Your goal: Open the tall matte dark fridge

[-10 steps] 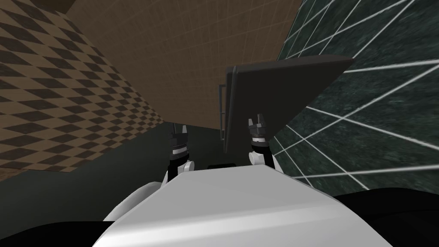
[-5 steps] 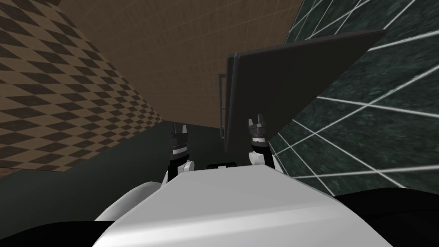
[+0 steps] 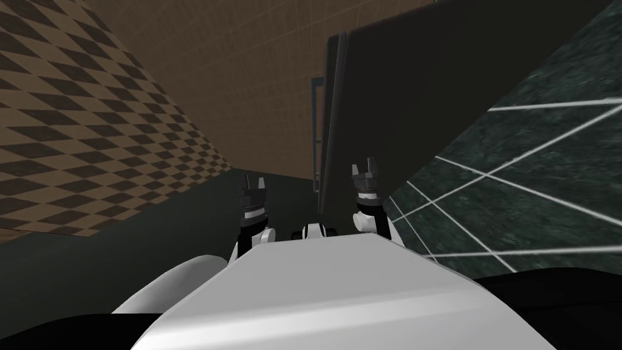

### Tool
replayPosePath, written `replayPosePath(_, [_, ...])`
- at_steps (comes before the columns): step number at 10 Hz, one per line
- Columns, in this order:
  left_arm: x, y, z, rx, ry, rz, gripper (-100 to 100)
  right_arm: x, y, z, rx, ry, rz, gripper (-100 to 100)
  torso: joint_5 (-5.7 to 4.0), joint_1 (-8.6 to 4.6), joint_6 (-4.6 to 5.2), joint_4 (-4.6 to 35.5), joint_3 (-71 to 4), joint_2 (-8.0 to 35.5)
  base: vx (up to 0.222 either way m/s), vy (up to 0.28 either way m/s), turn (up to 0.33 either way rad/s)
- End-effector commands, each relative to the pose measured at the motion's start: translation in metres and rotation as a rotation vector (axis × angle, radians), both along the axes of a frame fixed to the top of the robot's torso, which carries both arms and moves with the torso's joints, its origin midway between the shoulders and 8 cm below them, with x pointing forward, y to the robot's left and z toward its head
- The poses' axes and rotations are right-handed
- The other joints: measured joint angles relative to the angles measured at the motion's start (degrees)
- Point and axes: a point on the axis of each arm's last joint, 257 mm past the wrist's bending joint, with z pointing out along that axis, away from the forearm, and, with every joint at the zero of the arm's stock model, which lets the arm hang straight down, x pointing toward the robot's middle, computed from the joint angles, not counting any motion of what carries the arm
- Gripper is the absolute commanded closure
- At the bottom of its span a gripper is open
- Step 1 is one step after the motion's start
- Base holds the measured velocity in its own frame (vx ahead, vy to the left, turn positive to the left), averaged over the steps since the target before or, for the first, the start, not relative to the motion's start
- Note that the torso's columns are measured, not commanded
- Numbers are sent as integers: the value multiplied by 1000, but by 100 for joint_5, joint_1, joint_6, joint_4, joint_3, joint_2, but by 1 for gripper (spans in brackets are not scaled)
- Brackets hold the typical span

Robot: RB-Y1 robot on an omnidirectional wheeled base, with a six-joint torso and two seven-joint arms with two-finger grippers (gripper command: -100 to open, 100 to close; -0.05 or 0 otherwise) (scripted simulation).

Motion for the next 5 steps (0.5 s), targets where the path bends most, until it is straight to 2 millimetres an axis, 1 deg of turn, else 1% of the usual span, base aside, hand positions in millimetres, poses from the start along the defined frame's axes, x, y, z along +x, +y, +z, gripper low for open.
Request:
replayPosePath(1, [0, 0, 0, 0, 0, 0, 0, -12, 6, 41, 0, -149, 57, -100, 0, 0, 1, 16, -26, 15, 54, 5, 132])
replayPosePath(2, [0, 0, 0, 0, 0, 0, 0, -20, 8, 58, 5, -213, 77, -100, 0, -1, 0, 22, -29, 22, 61, 3, 148])
replayPosePath(3, [0, 0, 0, 0, 0, 0, 0, -20, 9, 62, 9, -223, 82, -100, 0, -1, 1, 25, -27, 27, 44, 3, 47])
replayPosePath(4, [0, 0, 0, 0, 0, 0, 0, -29, 10, 83, 24, -302, 107, -100, -1, -1, 3, 27, -22, 36, 36, 3, 117])
replayPosePath(5, [0, 0, 0, 0, 0, 0, 0, -39, 11, 99, 32, -370, 123, -100, 0, -1, 0, 28, -20, 38, 56, -3, 180])
